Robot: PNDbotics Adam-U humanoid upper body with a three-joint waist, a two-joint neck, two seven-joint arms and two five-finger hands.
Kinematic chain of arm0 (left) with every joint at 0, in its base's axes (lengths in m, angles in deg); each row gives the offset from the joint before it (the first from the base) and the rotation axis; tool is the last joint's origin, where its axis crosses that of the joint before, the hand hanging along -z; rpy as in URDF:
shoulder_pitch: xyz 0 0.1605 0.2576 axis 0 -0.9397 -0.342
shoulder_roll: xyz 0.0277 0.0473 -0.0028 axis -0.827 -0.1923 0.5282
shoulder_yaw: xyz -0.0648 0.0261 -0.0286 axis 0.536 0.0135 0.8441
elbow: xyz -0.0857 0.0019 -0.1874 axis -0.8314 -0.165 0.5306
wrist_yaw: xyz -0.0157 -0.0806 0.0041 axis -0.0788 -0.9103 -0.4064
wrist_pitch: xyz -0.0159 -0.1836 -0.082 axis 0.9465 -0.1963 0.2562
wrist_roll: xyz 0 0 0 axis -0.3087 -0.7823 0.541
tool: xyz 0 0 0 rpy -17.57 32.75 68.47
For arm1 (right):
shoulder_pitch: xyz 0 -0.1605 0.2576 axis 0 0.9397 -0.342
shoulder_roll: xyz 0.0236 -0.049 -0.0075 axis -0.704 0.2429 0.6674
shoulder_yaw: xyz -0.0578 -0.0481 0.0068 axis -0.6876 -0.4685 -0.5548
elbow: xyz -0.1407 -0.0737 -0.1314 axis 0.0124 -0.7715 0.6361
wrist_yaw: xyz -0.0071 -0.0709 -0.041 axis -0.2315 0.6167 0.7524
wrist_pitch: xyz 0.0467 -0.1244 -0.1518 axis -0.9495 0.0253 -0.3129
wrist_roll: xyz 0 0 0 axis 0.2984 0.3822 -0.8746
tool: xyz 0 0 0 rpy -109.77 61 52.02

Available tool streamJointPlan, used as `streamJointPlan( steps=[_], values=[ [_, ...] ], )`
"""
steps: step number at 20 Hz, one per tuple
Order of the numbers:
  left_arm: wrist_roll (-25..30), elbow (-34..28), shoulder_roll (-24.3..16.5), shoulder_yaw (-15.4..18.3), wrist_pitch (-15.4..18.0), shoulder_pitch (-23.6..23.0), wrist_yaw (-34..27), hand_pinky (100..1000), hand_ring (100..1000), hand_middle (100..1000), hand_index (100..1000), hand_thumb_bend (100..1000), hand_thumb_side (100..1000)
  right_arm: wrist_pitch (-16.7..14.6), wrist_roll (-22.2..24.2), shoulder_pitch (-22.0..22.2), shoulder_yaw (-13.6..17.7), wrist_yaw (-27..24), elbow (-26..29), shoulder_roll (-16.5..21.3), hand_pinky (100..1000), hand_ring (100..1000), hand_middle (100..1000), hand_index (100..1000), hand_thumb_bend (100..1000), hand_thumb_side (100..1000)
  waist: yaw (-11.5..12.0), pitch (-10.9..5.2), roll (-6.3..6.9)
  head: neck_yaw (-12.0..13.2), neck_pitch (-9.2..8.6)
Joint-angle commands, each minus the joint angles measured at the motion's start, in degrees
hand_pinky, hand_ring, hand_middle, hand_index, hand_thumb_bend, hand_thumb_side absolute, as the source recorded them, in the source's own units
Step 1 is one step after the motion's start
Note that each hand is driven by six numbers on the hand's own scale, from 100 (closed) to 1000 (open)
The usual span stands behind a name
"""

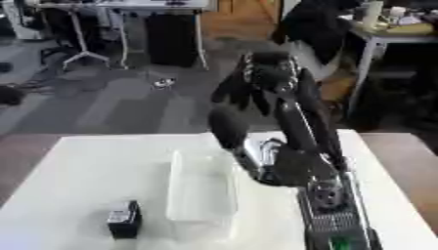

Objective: Pick up objects on the table and place them in the box.

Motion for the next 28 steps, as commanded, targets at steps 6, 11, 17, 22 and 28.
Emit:
streamJointPlan(
  steps=[6, 11, 17, 22, 28],
  values=[
    [-0.04, -0.48, -1.08, 0.44, -0.02, 1.1, 0.19, 581, 610, 739, 873, 151, 1000, 0.29, 0.29, -0.65, 0.28, 0.15, 0.85, 0.2, 100, 307, 343, 505, 447, 1000, 0.11, -0.48, 0.17, -0.38, -0.49],
    [1.46, -0.34, -1.13, 0.39, 1.07, 0.97, 1.05, 610, 628, 763, 880, 159, 1000, 0.41, 0.74, -0.38, 1.07, 1.62, 0.85, 0.13, 100, 309, 346, 509, 483, 1000, -0.05, -0.45, 0.19, -0.29, -0.04],
    [10.4, 0.53, -2.86, -0.28, 5.08, 1.33, 6.41, 684, 685, 839, 925, 155, 1000, 0.48, -0.16, 0.24, 2.53, 3.58, 0.85, -0.29, 100, 310, 347, 510, 481, 1000, -0.44, -0.63, 0.27, -0.57, -0.24],
    [17.96, 4.43, -9.09, -2.19, 7.32, 4.38, 11.99, 709, 702, 852, 929, 149, 994, 0.68, -0.63, 0.64, 2.77, 4.59, 0.85, -0.27, 100, 309, 347, 510, 483, 1000, -0.86, -1.04, 0.67, -0.43, 0.38],
    [23.3, 12.73, -15.5, -5.62, 9.15, 9.68, 14.03, 735, 715, 829, 897, 183, 973, 0.87, 0.03, 1.02, 2.33, 4.76, 0.85, -0.18, 100, 308, 345, 512, 483, 1000, -1.37, -1.3, 1.17, 0.01, 0.39]
  ],
)
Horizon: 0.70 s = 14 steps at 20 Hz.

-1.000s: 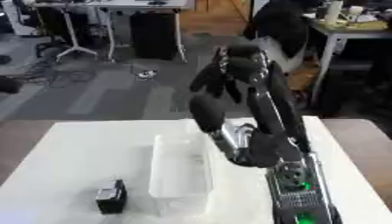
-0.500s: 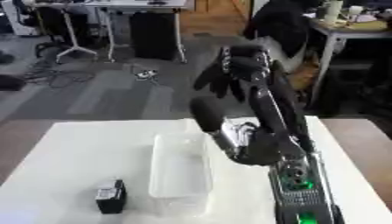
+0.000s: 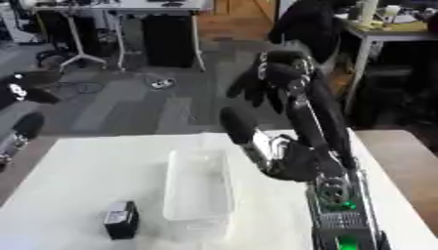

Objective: Pick up objects on the table and place them in the box.

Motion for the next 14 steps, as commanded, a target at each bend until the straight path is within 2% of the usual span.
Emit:
streamJointPlan(
  steps=[1, 3, 6, 10, 14],
  values=[
    [3.02, 4.37, -4.31, -1.7, 1.14, 2.66, 2.29, 737, 717, 830, 897, 184, 973, 0.18, 0.39, -0.36, -0.18, 0.11, 0.84, -0.23, 100, 308, 345, 512, 484, 1000, -0.31, -0.83, 0.33, 0.18, -0.03],
    [5.39, 7.69, -5.41, -3.03, 2.19, 4.18, 4.26, 748, 723, 835, 895, 193, 968, 0.2, 0.69, -0.31, -0.28, 0.08, 0.84, -0.32, 100, 308, 345, 511, 484, 1000, -0.52, -0.88, 0.48, 0.56, 0.05],
    [10.26, 11.88, -6.59, -5.04, 4.18, 6.15, 8.0, 813, 770, 874, 901, 234, 947, 0.12, 1.01, -0.32, -0.47, -0.02, 0.84, -0.41, 100, 308, 345, 512, 485, 1000, -0.8, -0.91, 0.65, 0.46, -0.1],
    [20.77, 16.52, -7.24, -7.23, 6.91, 8.11, 12.74, 872, 816, 908, 908, 277, 953, 0.12, 1.61, -0.23, -0.65, -0.11, 0.84, -0.44, 100, 307, 345, 512, 488, 1000, -1.05, -0.88, 0.75, 0.14, -0.47],
    [30.53, 19.27, -7.43, -7.92, 8.17, 8.73, 16.06, 876, 829, 920, 907, 312, 996, 0.19, 1.97, -0.19, -0.62, -0.06, 0.84, -0.49, 100, 307, 345, 512, 488, 1000, -1.15, -0.83, 0.8, 0.03, -0.45]
  ],
)
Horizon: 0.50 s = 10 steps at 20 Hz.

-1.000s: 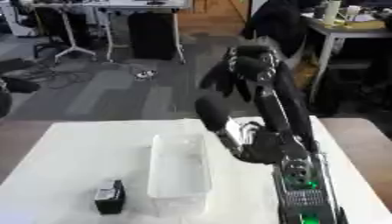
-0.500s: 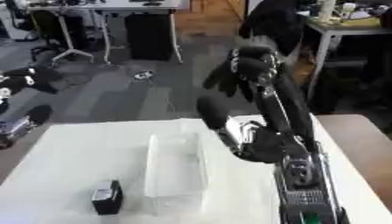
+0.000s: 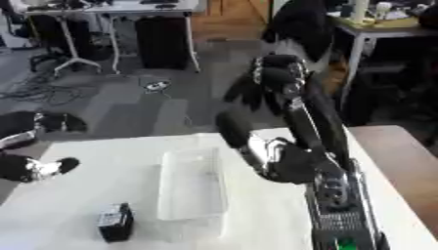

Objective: Pick up objects on the table and place them in the box.

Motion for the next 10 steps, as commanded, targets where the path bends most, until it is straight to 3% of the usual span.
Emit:
streamJointPlan(
  steps=[1, 6, 10],
  values=[
    [6.45, 1.34, -2.01, -0.12, 0.76, 1.48, 2.41, 875, 825, 920, 909, 309, 993, 0.01, 0.39, -0.56, -0.18, 0.01, 0.84, -0.47, 100, 307, 345, 512, 499, 1000, -0.07, -0.62, 0.13, -0.04, -0.44],
    [11.37, 1.96, -1.93, -1.6, 1.85, 1.5, 4.2, 900, 864, 937, 902, 353, 1000, 0.02, 0.76, -0.57, -0.21, 0.13, 0.84, -0.51, 100, 308, 346, 513, 488, 1000, -0.18, -0.65, 0.16, -0.29, -0.91],
    [14.0, 2.0, -2.11, -3.49, 3.2, 1.36, 8.25, 931, 892, 954, 904, 362, 1000, 0.02, 1.1, -0.6, -0.33, 0.09, 0.84, -0.51, 100, 307, 346, 514, 490, 1000, -0.29, -0.55, 0.13, -0.78, -2.32]
  ],
)
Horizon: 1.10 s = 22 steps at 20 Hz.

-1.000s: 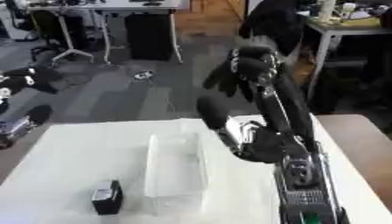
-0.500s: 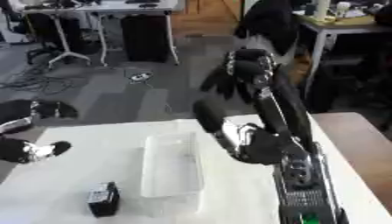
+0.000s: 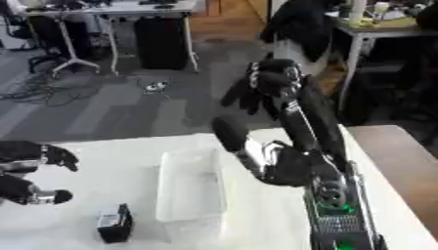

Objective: Pick up objects on the table and place them in the box.

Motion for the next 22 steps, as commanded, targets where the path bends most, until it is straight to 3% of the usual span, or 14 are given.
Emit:
streamJointPlan(
  steps=[1, 13, 22],
  values=[
    [6.27, -0.09, -1.97, -0.77, 5.35, 1.14, 3.6, 936, 895, 957, 905, 364, 1000, 0.05, 0.57, -0.66, -0.11, 0.07, 0.84, -0.17, 100, 307, 346, 514, 489, 1000, -0.09, -0.58, 0.15, -0.74, -1.5],
    [1.76, 8.73, -1.0, -1.53, 7.63, 1.79, 14.16, 954, 908, 967, 901, 390, 1000, 0.06, 1.64, -0.7, -0.28, 0.4, 0.84, -0.44, 100, 307, 346, 513, 490, 1000, -0.52, -0.58, 0.23, -1.74, -4.11],
    [-17.64, 8.01, 1.35, -4.54, 13.9, 1.32, 10.3, 878, 847, 898, 878, 372, 1000, 0.0, 1.82, -0.77, -0.28, 0.3, 0.84, -0.52, 100, 306, 346, 514, 491, 1000, -0.8, -0.38, 0.0, -1.22, -3.69]
  ],
)
